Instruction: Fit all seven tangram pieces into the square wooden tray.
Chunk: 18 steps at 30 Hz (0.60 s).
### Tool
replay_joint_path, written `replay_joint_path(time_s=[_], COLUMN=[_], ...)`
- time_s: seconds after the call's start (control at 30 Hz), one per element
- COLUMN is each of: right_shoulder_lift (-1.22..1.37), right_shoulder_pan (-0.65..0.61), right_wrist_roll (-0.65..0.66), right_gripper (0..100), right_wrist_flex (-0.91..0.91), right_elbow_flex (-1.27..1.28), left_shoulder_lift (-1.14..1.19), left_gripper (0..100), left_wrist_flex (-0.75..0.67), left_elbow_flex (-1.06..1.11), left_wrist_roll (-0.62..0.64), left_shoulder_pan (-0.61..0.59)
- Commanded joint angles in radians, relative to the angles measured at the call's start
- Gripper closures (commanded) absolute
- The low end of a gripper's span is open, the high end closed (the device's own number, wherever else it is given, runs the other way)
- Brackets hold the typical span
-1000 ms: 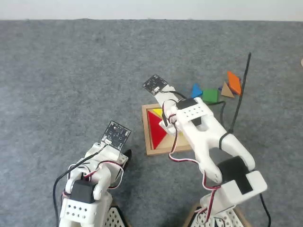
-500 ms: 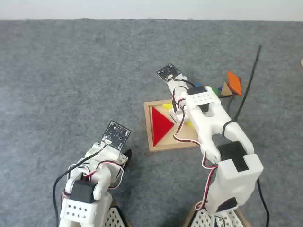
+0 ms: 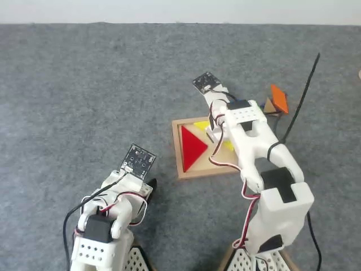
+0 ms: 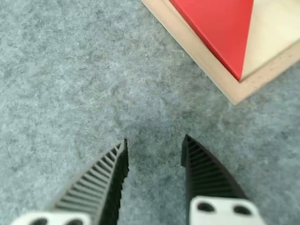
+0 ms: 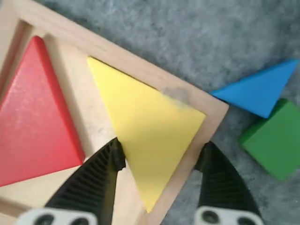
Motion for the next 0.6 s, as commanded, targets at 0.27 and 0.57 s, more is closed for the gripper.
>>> replay_joint_path(time_s=[0.27, 0.57], right_shoulder_lift=[-0.016, -0.110], right_shoulder_pan=[0.073, 0.088], right_wrist_roll=[0.069, 0.069], right_gripper=[87.6, 87.6], right_wrist_flex=[0.008, 0.008], right_elbow_flex=[-0.123, -0.104], left_shoulder_lift=[-0.020, -0.020], left_gripper=[82, 82], left_wrist_flex=[0.006, 0.006], left_elbow_flex=[-0.013, -0.013], left_wrist_roll=[0.008, 0.008], left_shoulder_pan=[0.006, 0.006])
